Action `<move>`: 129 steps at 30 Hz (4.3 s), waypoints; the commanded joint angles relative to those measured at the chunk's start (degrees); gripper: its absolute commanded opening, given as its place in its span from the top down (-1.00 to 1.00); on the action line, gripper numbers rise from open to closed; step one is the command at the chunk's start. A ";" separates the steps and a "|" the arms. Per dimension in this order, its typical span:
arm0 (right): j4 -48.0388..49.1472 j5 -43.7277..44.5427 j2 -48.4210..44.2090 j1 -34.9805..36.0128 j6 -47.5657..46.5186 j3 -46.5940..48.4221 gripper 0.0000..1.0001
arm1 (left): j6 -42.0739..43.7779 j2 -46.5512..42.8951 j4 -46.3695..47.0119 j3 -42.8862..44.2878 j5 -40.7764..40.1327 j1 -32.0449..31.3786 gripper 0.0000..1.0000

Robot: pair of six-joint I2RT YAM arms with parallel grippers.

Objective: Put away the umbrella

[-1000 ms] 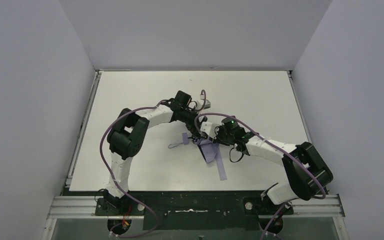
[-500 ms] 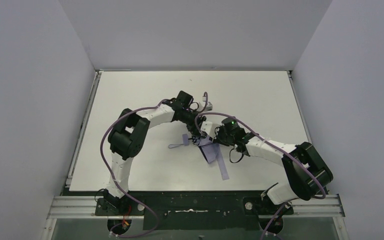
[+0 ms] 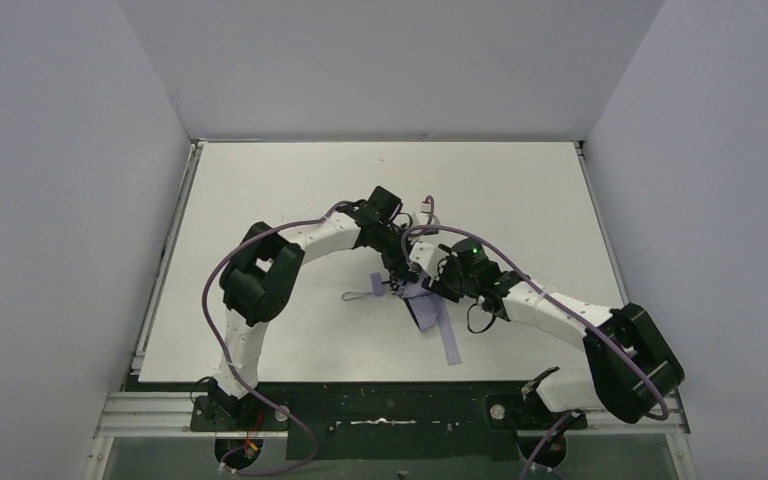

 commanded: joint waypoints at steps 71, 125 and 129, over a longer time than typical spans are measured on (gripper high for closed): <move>-54.48 -36.22 27.75 -16.55 -17.12 42.30 -0.43 | 25.62 -7.70 35.78 -35.07 -57.37 -25.83 1.00; -8.01 -10.74 8.84 -4.20 -15.62 7.51 0.50 | -25.55 -59.22 19.53 -37.29 -24.32 9.06 -0.55; -5.29 -10.22 7.45 -1.09 -16.61 4.27 0.50 | -24.29 -50.11 19.97 -30.75 -15.99 11.15 -0.60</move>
